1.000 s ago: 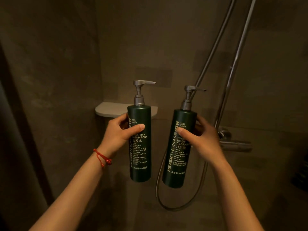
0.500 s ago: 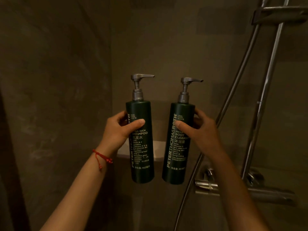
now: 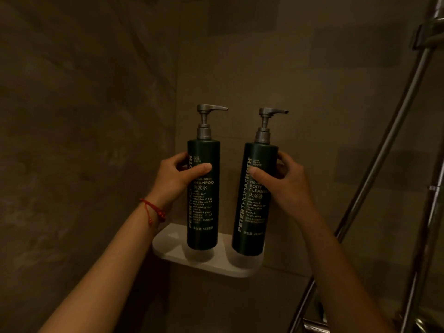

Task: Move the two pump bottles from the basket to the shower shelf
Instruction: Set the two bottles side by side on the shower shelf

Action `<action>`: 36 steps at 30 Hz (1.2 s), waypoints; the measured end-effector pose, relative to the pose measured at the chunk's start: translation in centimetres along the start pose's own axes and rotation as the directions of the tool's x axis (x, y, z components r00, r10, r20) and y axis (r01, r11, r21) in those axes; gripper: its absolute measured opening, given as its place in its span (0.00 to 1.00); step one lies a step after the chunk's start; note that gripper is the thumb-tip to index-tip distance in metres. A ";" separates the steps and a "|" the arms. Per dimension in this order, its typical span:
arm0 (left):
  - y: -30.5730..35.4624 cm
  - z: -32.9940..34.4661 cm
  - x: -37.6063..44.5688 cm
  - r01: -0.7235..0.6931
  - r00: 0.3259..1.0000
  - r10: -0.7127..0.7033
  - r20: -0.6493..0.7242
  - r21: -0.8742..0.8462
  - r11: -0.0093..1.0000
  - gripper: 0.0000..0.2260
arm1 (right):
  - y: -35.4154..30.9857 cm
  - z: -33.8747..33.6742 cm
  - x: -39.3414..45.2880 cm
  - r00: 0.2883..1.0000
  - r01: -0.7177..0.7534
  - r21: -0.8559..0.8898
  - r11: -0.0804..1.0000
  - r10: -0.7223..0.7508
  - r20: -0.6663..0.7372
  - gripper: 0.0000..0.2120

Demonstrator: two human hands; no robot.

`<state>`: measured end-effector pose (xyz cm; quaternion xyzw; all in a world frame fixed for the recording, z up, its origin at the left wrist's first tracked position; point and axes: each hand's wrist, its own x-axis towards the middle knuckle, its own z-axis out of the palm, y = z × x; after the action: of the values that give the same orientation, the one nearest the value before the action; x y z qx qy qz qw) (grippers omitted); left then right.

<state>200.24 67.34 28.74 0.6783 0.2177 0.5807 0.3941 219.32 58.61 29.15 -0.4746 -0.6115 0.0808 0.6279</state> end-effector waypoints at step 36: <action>-8.9 -0.2 -4.3 0.183 0.983 -0.184 -0.001 0.062 0.981 0.28 | 8.1 4.5 -5.9 0.976 -0.218 0.001 0.976 0.218 0.004 0.31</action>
<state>200.48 69.43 19.06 0.6686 0.2964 0.5333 0.4252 217.99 61.12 18.57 -0.5383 -0.5571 0.1505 0.6142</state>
